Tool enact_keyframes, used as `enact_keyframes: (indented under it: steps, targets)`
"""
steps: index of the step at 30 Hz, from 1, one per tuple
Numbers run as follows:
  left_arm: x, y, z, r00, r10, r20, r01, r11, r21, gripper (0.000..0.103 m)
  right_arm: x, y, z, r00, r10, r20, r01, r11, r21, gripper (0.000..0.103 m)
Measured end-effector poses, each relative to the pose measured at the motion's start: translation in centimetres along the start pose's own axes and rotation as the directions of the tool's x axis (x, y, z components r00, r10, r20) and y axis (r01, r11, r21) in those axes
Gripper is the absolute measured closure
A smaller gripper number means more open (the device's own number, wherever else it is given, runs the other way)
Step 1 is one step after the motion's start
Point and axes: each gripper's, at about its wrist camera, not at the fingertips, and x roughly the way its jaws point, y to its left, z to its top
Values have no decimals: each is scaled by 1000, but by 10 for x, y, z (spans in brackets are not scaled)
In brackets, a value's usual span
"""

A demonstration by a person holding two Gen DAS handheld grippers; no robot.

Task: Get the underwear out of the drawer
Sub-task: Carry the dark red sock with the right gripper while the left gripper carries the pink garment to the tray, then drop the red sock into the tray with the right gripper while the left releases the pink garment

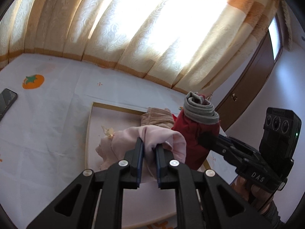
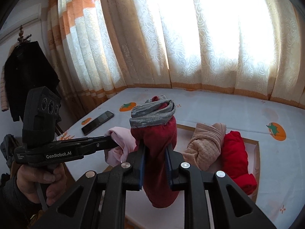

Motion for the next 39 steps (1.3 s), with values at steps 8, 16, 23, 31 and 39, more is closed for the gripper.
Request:
enact_keyframes:
  steps: [8,16,23,31,39]
  targets:
    - [27,15,21,999,44,-23,-45,999,-21,94,40,-14,10,998,-36,-60,37,999,28,83]
    - [63,24,36,994,90,-57,-90,996,-6,93,72,-28,19,993,-72,-95,78,996,53,83]
    - [85,30,43,988,147,-48,-147,989,3,73,96,-42,23,988,-95,-119,106,991,86,77]
    - [75,39,43,982,190,-12,-190,982,-22,30,73,-53,10,993,-87,-74,97,985,139,45]
    - [41,33,41,973,221,74,-220,975,-17,19,35,-35,-10,997,-23,-73,32,992,123,42]
